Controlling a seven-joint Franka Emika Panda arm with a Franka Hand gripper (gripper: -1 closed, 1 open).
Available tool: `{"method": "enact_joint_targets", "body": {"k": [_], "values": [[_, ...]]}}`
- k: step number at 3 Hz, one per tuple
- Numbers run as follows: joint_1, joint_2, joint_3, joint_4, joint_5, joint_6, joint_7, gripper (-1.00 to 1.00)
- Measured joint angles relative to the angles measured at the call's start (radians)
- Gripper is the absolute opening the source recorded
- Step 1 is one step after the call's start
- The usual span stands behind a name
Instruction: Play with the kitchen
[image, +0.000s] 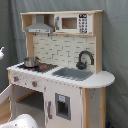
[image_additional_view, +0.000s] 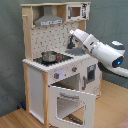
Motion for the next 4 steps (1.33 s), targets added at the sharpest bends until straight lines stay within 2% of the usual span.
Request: {"method": "enact_joint_targets", "body": {"k": [1,4], "values": [[-0.015,0.0,0.0,0.037,0.021,-0.005,0.09,1.0],[-0.016,-0.001,0.042,0.117,0.022,-0.018,0.431,1.0]]}}
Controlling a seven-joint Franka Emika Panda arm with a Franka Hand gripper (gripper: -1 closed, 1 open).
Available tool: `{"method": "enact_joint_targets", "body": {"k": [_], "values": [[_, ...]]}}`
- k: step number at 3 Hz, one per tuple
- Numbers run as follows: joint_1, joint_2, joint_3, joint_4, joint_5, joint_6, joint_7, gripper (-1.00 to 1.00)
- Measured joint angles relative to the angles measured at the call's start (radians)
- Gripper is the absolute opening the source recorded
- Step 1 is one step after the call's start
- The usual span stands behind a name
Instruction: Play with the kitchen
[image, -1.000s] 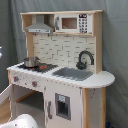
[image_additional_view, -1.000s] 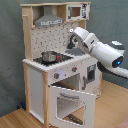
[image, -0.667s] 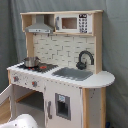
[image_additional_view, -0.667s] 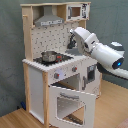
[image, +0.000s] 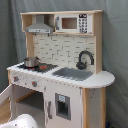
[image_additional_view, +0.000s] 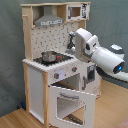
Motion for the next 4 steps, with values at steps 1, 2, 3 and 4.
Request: {"method": "enact_joint_targets", "body": {"k": [1,2,3,4], "values": [[0.0,0.0,0.029,0.023,0.0,-0.009,0.103,1.0],[0.003,0.0,0.065,0.037,0.0,-0.019,0.209,1.0],[0.009,0.0,0.103,0.049,0.0,-0.02,0.302,1.0],[0.031,-0.001,0.147,0.055,0.0,-0.028,0.392,1.0]]}}
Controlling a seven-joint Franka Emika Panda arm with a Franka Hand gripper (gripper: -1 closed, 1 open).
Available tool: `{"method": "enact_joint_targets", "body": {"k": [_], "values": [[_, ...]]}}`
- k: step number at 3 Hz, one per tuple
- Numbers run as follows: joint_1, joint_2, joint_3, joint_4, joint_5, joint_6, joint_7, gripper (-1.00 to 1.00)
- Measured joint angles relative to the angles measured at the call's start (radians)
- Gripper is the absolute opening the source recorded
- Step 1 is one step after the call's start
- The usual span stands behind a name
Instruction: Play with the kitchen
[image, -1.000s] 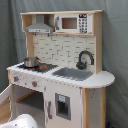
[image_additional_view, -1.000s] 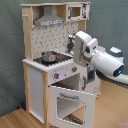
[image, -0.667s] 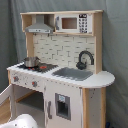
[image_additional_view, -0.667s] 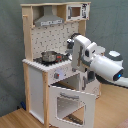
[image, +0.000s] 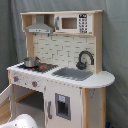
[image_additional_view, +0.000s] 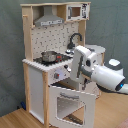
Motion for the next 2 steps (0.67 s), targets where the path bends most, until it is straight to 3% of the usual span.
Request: {"method": "enact_joint_targets", "body": {"k": [2], "values": [[0.084,0.0,0.114,0.0,0.0,-0.124,0.107,1.0]]}}
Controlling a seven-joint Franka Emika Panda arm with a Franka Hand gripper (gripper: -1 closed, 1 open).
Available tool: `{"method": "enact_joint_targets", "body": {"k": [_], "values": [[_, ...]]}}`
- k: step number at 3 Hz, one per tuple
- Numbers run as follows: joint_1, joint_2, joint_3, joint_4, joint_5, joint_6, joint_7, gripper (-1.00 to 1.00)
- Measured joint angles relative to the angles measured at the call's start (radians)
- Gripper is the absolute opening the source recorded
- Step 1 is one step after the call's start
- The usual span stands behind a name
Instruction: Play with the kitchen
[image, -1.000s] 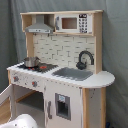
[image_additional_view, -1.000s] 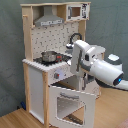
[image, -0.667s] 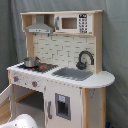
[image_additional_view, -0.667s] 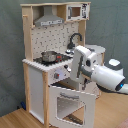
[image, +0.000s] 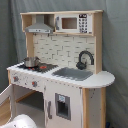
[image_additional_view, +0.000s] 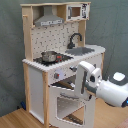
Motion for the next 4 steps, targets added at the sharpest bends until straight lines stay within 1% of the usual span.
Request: {"method": "enact_joint_targets", "body": {"k": [1,2,3,4], "values": [[0.023,0.0,0.063,0.0,0.002,-0.068,0.05,1.0],[0.035,0.001,0.125,-0.001,0.039,-0.136,0.062,1.0],[0.069,0.001,0.183,-0.008,0.072,-0.205,0.062,1.0],[0.12,0.001,0.229,-0.082,0.087,-0.226,0.062,1.0]]}}
